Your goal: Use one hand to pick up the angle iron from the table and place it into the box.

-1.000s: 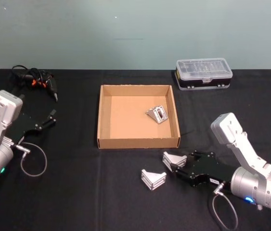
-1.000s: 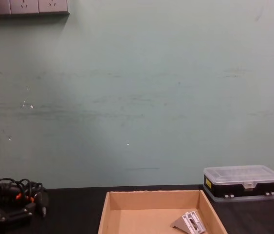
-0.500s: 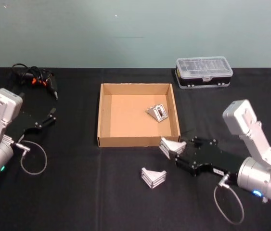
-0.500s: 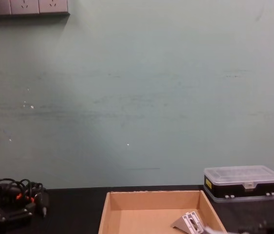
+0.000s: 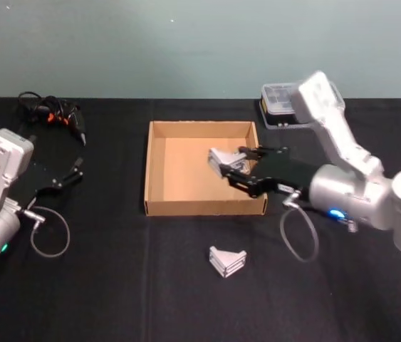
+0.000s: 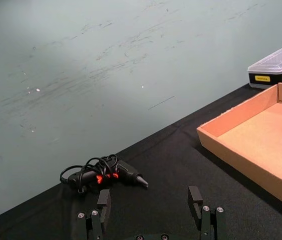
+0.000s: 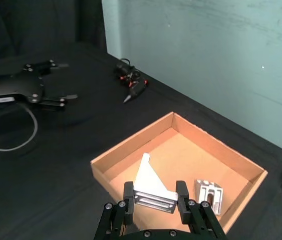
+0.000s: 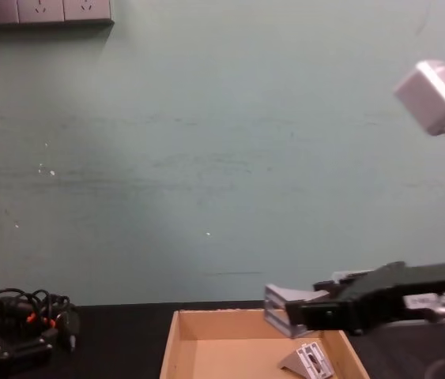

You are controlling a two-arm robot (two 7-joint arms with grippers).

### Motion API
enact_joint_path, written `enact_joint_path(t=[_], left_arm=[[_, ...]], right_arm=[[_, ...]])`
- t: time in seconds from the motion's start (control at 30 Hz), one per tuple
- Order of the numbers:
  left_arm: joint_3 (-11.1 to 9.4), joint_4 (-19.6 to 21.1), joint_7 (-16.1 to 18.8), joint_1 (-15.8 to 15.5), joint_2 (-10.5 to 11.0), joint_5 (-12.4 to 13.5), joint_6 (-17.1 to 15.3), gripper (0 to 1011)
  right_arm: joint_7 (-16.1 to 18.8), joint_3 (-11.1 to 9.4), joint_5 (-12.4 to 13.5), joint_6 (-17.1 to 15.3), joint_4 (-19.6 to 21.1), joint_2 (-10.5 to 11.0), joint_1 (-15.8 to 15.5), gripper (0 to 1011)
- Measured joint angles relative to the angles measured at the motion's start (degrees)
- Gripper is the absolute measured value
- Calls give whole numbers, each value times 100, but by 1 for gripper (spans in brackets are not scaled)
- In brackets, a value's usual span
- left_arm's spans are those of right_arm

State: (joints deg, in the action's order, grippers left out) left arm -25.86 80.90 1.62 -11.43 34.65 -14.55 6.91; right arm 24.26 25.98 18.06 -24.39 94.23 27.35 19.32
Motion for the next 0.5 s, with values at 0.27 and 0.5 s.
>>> enact_joint_path(t=[0.27, 0.5], left_arm=[[0, 0, 0, 0, 0, 0, 0, 1011], [0, 0, 0, 0, 0, 0, 0, 1011]], right_arm=[[-78, 393, -287, -253, -882, -542, 677, 507], [-116, 549, -501, -280, -1649, -942, 1053, 507]])
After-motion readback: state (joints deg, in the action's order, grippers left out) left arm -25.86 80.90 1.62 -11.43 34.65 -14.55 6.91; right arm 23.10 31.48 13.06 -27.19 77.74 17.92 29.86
